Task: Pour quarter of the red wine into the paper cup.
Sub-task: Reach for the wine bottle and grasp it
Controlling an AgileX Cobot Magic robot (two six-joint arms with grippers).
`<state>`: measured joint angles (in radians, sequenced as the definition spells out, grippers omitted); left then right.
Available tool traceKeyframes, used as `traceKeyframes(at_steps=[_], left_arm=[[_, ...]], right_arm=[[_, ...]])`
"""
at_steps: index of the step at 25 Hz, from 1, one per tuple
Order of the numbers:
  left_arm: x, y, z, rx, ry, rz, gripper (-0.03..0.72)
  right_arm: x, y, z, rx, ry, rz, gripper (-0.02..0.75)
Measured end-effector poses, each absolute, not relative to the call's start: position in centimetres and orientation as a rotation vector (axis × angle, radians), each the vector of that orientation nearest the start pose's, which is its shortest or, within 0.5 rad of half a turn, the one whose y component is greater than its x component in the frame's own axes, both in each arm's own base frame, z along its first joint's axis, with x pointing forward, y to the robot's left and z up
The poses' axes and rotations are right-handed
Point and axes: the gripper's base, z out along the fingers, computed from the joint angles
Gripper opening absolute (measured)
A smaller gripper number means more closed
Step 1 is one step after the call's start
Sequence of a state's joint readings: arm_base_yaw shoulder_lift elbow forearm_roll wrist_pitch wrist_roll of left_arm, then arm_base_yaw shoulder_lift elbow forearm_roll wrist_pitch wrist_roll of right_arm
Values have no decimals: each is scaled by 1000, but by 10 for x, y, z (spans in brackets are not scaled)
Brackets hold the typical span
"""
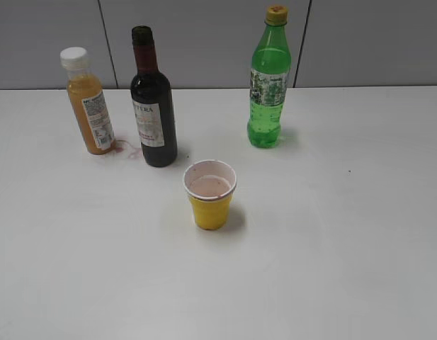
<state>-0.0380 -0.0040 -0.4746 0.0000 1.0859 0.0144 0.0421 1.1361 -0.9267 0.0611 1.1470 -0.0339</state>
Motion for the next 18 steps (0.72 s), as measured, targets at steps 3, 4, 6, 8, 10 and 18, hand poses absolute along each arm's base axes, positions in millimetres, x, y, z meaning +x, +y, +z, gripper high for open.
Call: traceKeyframes(at_steps=[3, 4, 6, 8, 10, 18], left_arm=[[-4, 0, 268, 55, 2090, -14, 238], [-4, 0, 268, 55, 2090, -14, 238], [-4, 0, 268, 55, 2090, -14, 238], [-4, 0, 268, 55, 2090, -14, 238], [-4, 0, 268, 55, 2090, -14, 238], [-4, 0, 268, 55, 2090, -14, 238]], right_arm=[[156, 12, 291, -83, 2779, 86, 594], [143, 11, 283, -83, 2780, 86, 594], [121, 10, 278, -82, 2728, 86, 594], [100, 9, 268, -82, 2689, 86, 594], [79, 8, 263, -83, 2618, 86, 594], [23, 6, 277, -86, 2218, 83, 594]])
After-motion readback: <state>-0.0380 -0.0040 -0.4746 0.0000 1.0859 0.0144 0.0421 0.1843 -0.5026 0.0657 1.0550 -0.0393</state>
